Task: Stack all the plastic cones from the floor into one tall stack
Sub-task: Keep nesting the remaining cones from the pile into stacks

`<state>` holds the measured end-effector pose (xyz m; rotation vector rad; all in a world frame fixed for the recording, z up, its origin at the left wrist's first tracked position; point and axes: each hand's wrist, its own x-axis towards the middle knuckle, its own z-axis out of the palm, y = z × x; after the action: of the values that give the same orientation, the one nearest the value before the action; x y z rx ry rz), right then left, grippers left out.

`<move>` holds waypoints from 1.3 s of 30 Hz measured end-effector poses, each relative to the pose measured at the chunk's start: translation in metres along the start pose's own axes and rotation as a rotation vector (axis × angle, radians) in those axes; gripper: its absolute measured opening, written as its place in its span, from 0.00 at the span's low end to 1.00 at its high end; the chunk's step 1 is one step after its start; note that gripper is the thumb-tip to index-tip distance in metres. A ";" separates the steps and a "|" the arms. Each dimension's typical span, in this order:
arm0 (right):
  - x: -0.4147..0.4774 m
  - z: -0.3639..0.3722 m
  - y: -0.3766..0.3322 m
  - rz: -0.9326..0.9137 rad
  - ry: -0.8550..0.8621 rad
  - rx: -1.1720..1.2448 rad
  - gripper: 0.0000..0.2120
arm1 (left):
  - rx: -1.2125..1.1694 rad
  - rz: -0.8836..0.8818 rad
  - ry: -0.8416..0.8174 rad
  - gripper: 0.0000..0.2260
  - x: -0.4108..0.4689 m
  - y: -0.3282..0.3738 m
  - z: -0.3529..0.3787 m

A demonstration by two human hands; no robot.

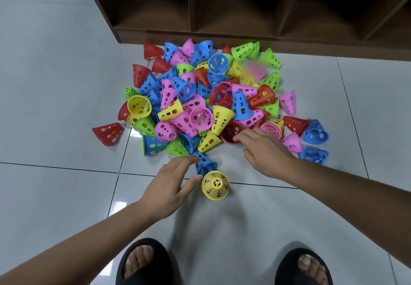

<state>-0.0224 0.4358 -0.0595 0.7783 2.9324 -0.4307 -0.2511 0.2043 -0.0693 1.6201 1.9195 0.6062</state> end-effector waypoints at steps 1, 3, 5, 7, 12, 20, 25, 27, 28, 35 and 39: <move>-0.004 0.002 0.000 0.005 0.004 0.003 0.18 | 0.012 0.004 0.002 0.22 0.001 -0.003 0.001; -0.014 0.010 0.001 0.012 0.007 0.006 0.14 | 0.034 0.012 0.006 0.22 0.005 -0.007 0.004; -0.026 0.016 0.001 0.051 -0.006 0.044 0.12 | 0.058 0.028 0.010 0.21 0.008 -0.010 0.008; -0.037 0.018 0.001 0.112 -0.003 0.082 0.10 | 0.095 0.054 0.009 0.21 0.012 -0.013 0.012; -0.048 0.013 -0.007 0.214 0.199 0.171 0.03 | 0.210 0.092 -0.026 0.32 0.021 -0.021 0.017; -0.032 0.029 0.004 0.405 -0.032 0.125 0.27 | 0.401 0.102 -0.141 0.40 0.035 -0.031 0.020; -0.034 0.028 0.003 0.502 -0.093 0.248 0.27 | 0.463 0.093 -0.087 0.34 0.034 -0.036 0.025; -0.034 0.027 0.004 0.526 -0.140 0.266 0.32 | 0.456 0.083 -0.074 0.31 0.034 -0.038 0.025; -0.034 0.027 0.004 0.532 -0.174 0.260 0.34 | 0.451 0.077 -0.082 0.31 0.033 -0.039 0.026; -0.036 0.026 0.002 0.583 -0.201 0.409 0.27 | 0.344 0.030 -0.041 0.24 0.028 -0.046 0.024; -0.042 0.015 0.000 0.589 -0.166 0.664 0.24 | 0.166 -0.014 0.001 0.24 0.018 -0.046 0.018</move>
<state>0.0144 0.4113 -0.0680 1.5100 2.2265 -1.3317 -0.2752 0.2142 -0.1146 1.7054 2.0259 0.4525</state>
